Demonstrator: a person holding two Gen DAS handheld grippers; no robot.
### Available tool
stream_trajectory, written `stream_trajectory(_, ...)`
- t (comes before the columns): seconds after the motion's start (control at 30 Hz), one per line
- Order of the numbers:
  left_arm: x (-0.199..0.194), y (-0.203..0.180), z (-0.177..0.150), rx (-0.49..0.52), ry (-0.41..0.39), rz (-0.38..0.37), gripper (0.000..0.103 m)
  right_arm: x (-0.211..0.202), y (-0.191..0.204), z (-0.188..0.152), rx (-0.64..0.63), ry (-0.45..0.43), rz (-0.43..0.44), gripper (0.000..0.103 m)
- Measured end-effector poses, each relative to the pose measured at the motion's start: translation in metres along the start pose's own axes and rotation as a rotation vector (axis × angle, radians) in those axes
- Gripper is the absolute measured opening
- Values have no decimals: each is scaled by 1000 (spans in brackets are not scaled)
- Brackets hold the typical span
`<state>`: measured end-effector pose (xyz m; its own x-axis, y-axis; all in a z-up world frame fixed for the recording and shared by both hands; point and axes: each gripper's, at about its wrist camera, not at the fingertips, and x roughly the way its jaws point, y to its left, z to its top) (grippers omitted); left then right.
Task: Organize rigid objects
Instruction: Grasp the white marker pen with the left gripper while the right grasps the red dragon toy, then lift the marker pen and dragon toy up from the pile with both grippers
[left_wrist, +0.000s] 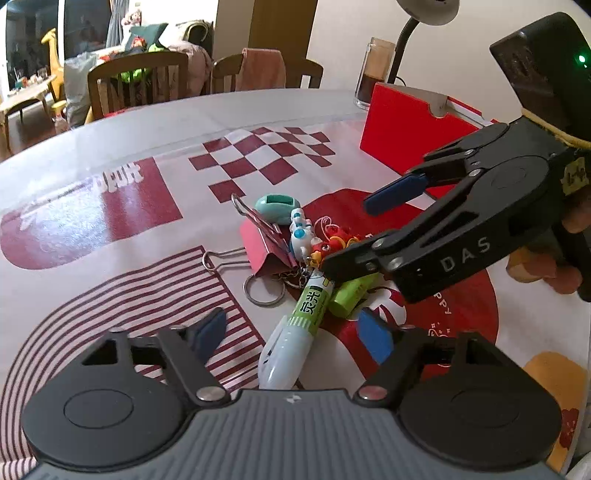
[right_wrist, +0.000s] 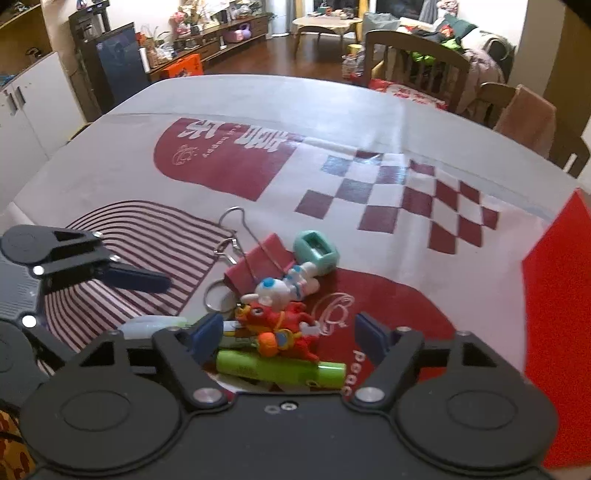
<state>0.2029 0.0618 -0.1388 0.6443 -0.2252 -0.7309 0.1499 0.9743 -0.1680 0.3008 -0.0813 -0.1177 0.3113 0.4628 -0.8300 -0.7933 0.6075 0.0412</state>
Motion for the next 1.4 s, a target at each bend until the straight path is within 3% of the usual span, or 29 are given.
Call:
stream_trajectory(0.13,4,5,0,-19,20,-19,54,6,1,1,-10,16,29,69)
stream_trajectory(0.27,5,11,0,-41,22,-28,44,9,-4,3,20,17,66,58)
stream_trajectory(0.47,5,10,1,-40,37,-53,33,9,-6,3,39,20,77,51)
stream_trajectory(0.9,-6,-7,0,-20,24,-29,22,-12,-1,-5,74,-44,28,46)
stream_trajectory(1.4,-50,-13,4,-175,-60,-35,21,-86,-5,-16,166,-155,-13,46)
